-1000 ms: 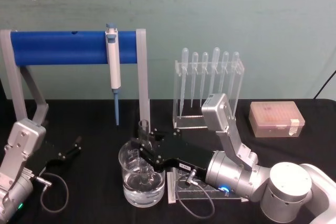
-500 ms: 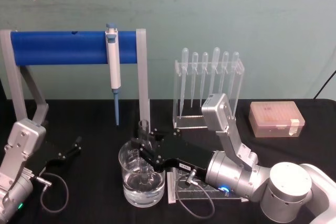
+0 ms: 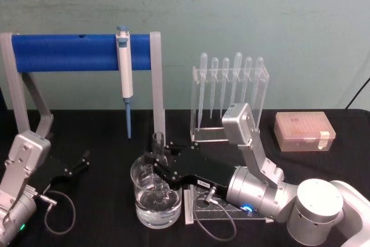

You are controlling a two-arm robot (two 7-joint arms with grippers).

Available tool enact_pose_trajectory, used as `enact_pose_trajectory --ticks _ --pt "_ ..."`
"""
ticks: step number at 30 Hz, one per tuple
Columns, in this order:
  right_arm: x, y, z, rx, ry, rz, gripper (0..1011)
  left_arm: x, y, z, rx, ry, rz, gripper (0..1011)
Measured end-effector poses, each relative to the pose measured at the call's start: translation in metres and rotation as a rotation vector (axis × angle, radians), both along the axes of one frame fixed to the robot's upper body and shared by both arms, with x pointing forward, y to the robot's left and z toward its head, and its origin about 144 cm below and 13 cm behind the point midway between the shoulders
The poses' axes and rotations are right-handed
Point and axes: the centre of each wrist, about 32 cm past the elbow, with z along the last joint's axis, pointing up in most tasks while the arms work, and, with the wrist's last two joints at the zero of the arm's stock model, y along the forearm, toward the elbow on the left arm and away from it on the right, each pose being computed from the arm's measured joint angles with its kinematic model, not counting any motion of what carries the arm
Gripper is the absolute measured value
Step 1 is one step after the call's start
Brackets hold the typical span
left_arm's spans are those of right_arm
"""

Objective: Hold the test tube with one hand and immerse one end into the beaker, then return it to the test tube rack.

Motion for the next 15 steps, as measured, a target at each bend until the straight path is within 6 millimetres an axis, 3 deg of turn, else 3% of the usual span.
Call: enact_pose_trajectory --ticks 15 --pt "0.0000 0.0000 0.0000 0.000 0.000 0.000 224 0.0000 0.0000 0.0000 0.000 0.000 0.000 1000"
